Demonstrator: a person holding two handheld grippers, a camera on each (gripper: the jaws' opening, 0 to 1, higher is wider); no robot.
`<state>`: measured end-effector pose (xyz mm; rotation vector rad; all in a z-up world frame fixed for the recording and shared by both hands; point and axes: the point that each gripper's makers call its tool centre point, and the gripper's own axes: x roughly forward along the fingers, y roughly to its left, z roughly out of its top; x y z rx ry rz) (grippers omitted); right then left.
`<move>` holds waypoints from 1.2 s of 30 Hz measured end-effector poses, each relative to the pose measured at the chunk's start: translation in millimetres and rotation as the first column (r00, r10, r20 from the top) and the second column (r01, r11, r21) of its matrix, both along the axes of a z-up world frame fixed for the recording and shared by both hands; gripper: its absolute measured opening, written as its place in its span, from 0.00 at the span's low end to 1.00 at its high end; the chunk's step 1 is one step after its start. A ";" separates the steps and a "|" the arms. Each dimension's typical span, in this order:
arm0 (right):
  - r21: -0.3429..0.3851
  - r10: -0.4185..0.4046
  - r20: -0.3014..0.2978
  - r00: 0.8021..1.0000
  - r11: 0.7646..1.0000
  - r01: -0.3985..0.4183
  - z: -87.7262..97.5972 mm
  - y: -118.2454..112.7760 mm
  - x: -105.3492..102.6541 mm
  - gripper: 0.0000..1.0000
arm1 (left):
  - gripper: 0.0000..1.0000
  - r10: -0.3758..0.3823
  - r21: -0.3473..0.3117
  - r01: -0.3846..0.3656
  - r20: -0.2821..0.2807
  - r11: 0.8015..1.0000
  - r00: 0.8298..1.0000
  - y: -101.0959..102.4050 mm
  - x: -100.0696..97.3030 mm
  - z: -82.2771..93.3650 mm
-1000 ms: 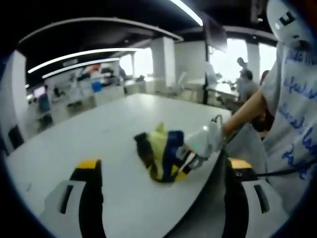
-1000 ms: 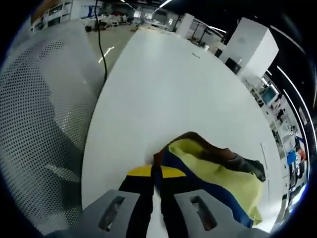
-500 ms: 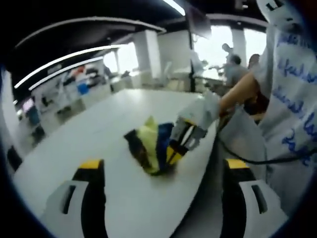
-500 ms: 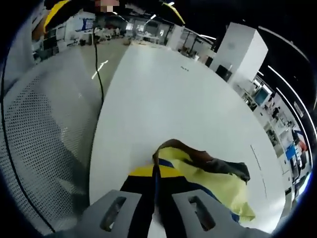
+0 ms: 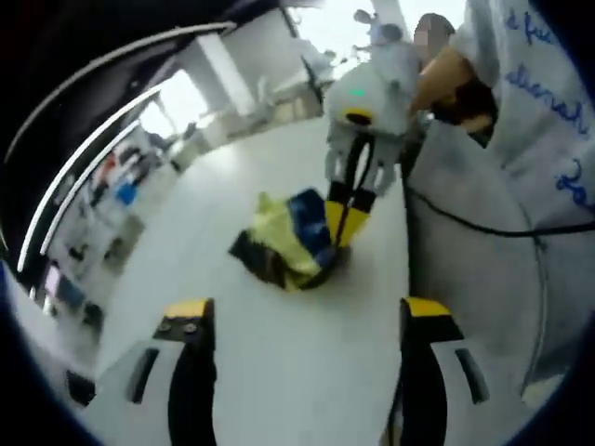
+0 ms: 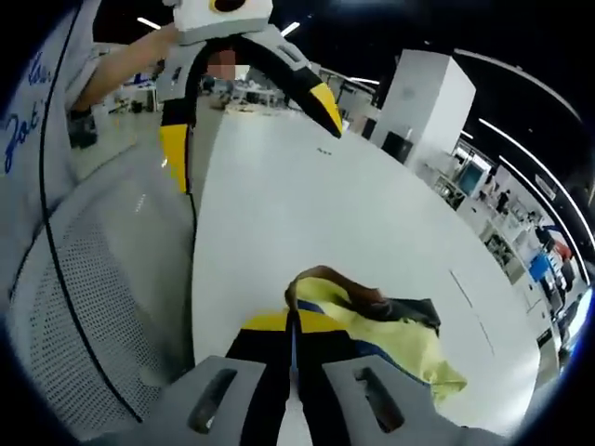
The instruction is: Fold the garment on the visible template until the final outline fits inside the template.
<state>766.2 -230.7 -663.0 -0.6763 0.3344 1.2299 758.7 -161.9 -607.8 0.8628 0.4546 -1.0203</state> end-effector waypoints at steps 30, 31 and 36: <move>-0.002 -0.144 0.004 0.990 0.990 0.144 22.5 -79.2 -36.3 0.01 | 0.44 -0.439 0.353 0.396 0.046 0.848 0.897 -75.4 68.7 2.4; -0.003 -0.154 0.004 0.988 0.988 0.154 22.2 -82.6 -37.3 0.01 | 0.44 -0.449 0.355 0.407 0.041 0.842 0.893 -79.2 71.0 0.1; -0.026 -0.190 0.014 0.982 0.981 0.191 18.6 -95.3 -40.2 0.01 | 0.36 -0.494 0.388 0.451 0.014 0.804 0.869 -93.5 79.0 -11.9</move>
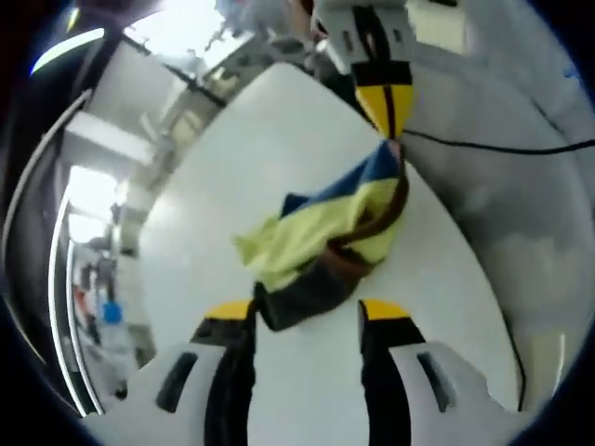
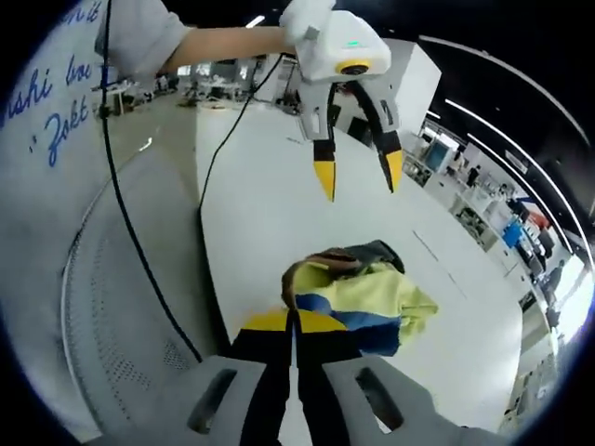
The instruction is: Fold the garment on the visible template until the final outline fits inside the template.
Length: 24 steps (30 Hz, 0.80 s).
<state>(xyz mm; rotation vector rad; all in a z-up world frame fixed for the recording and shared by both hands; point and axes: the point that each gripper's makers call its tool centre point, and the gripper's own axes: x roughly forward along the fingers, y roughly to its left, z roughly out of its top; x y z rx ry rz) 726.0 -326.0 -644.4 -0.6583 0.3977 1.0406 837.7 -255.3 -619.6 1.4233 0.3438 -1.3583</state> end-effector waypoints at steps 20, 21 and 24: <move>0.028 -0.085 0.021 0.996 0.996 0.085 4.5 -7.3 -1.8 0.01 | 0.15 -0.310 0.217 0.317 -0.068 0.923 0.948 -17.5 31.9 -68.5; 0.030 -0.086 0.020 0.996 0.996 0.085 4.7 -7.1 -1.6 0.01 | 0.14 -0.319 0.208 0.328 -0.075 0.922 0.945 -18.8 31.2 -70.0; 0.038 -0.091 0.019 0.996 0.995 0.090 6.0 -7.3 0.2 0.01 | 0.12 -0.321 0.199 0.330 -0.076 0.923 0.944 -24.1 39.2 -73.1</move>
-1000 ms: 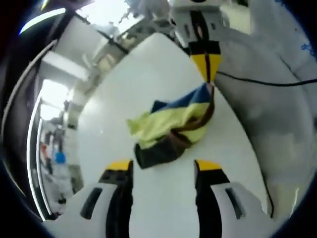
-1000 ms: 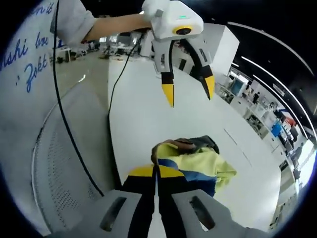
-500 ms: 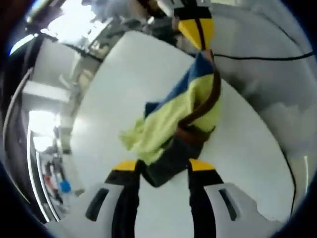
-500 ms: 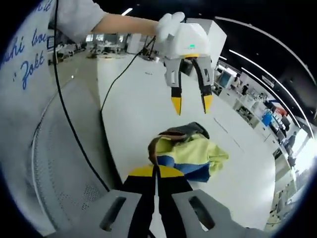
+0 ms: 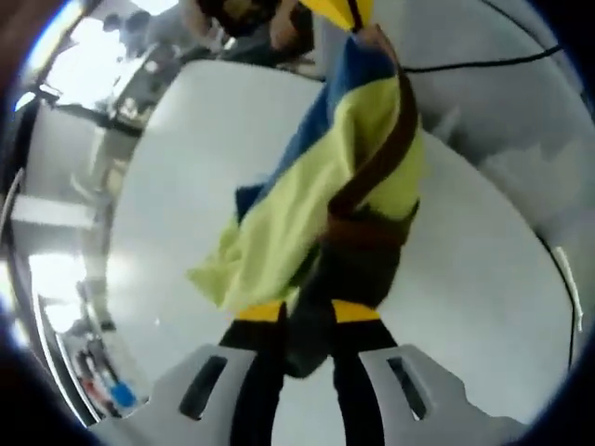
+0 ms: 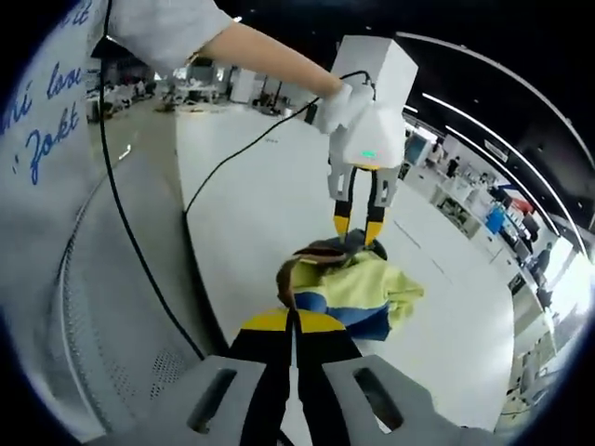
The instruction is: Fold the garment on the visible template until the final outline fits inside the template.
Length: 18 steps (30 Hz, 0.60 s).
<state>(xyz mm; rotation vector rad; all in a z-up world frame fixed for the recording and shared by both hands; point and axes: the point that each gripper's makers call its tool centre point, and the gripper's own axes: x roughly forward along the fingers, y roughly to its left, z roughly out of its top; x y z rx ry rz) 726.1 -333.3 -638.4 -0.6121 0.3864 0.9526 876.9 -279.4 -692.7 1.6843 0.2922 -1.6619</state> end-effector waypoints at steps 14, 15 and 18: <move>0.009 -0.035 0.002 0.999 0.999 0.035 2.2 -13.6 6.1 0.01 | 0.03 -0.034 0.052 0.036 -0.041 0.998 0.999 -2.4 -2.3 -15.9; 0.009 -0.036 0.002 0.999 0.999 0.036 2.2 -14.0 6.1 0.01 | 0.00 -0.036 0.055 0.038 -0.037 0.998 0.999 -1.8 -2.2 -16.1; 0.009 -0.047 0.002 0.999 0.999 0.047 1.5 -16.7 6.8 0.01 | 0.00 -0.011 0.034 0.011 -0.017 0.999 1.000 -1.6 1.2 -10.1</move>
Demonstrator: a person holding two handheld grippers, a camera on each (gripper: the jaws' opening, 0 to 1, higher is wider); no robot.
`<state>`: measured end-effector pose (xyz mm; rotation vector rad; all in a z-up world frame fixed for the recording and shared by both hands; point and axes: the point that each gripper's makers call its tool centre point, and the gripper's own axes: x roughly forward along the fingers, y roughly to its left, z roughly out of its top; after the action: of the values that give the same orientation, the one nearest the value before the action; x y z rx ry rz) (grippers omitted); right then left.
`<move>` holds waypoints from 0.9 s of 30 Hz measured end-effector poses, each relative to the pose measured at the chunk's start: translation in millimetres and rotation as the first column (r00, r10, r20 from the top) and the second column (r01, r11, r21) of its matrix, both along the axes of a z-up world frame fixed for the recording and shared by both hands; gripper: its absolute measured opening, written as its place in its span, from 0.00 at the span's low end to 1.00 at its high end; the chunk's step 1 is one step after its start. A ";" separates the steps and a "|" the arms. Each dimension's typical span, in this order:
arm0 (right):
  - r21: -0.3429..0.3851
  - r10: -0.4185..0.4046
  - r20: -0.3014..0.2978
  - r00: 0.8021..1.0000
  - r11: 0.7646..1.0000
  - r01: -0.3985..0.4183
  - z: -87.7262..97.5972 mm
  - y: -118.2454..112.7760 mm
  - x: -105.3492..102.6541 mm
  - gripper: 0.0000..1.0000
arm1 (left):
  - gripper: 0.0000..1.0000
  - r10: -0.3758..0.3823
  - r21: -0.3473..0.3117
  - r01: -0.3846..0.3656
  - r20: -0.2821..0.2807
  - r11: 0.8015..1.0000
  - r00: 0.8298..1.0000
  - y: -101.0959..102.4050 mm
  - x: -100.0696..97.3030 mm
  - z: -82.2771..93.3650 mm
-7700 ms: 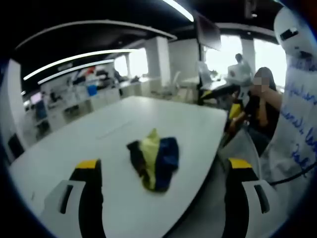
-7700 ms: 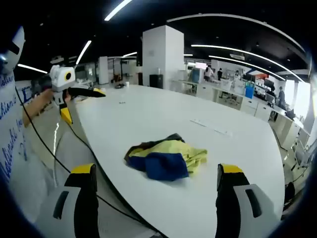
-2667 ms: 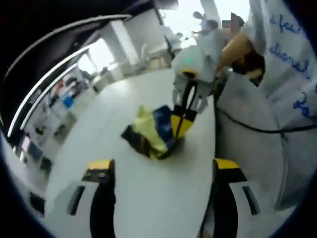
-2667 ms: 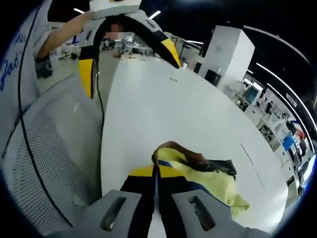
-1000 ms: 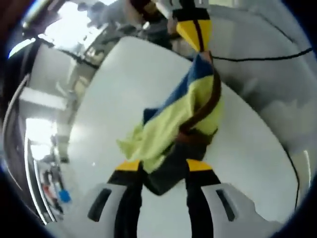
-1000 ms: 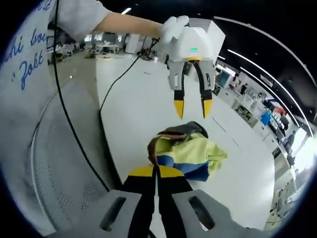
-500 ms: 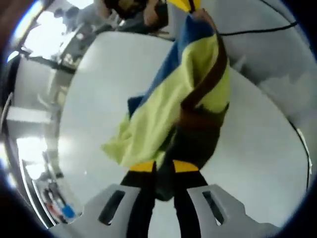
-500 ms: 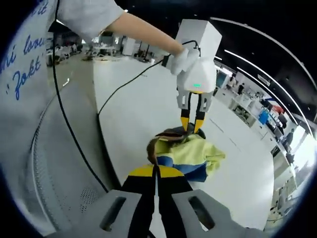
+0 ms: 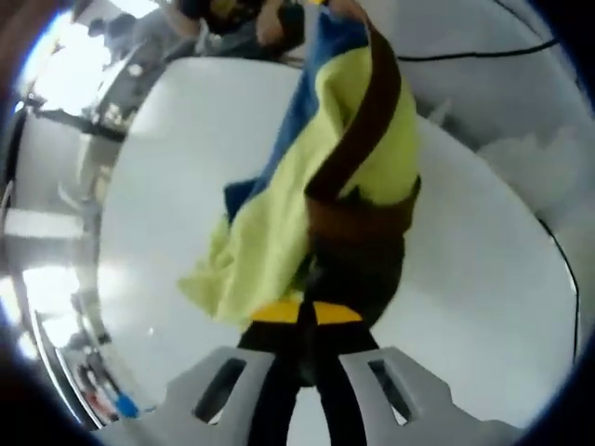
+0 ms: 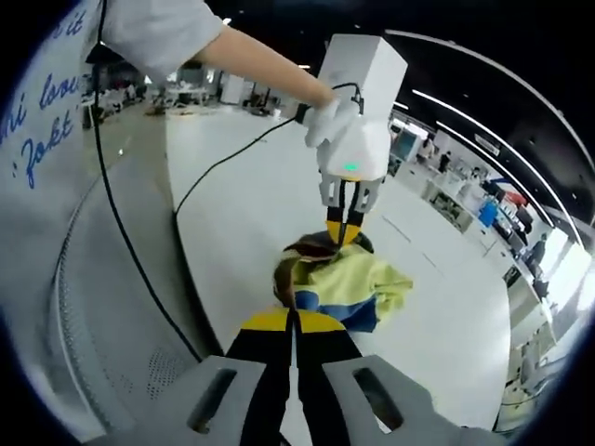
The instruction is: Fold the garment on the visible template until the final outline fits inside the template.
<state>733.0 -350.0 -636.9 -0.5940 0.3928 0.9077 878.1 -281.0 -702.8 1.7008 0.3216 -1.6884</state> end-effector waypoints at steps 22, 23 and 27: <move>0.032 0.005 -0.039 0.999 0.999 -0.004 -6.2 4.9 20.4 0.01 | 0.00 0.491 -0.481 -0.411 0.048 0.775 0.870 33.8 38.9 104.5; 0.033 0.009 -0.042 0.999 0.999 -0.008 -5.7 7.3 22.2 0.01 | 0.00 0.510 -0.492 -0.424 0.048 0.760 0.859 36.7 40.7 107.6; 0.060 0.033 -0.043 0.999 0.998 -0.030 0.3 18.4 24.4 0.01 | 0.00 0.593 -0.569 -0.467 0.046 0.677 0.804 44.3 47.6 127.6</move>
<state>757.4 -331.6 -636.6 -0.5279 0.3958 0.9607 925.6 -236.8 -575.1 1.1946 0.1862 -0.9984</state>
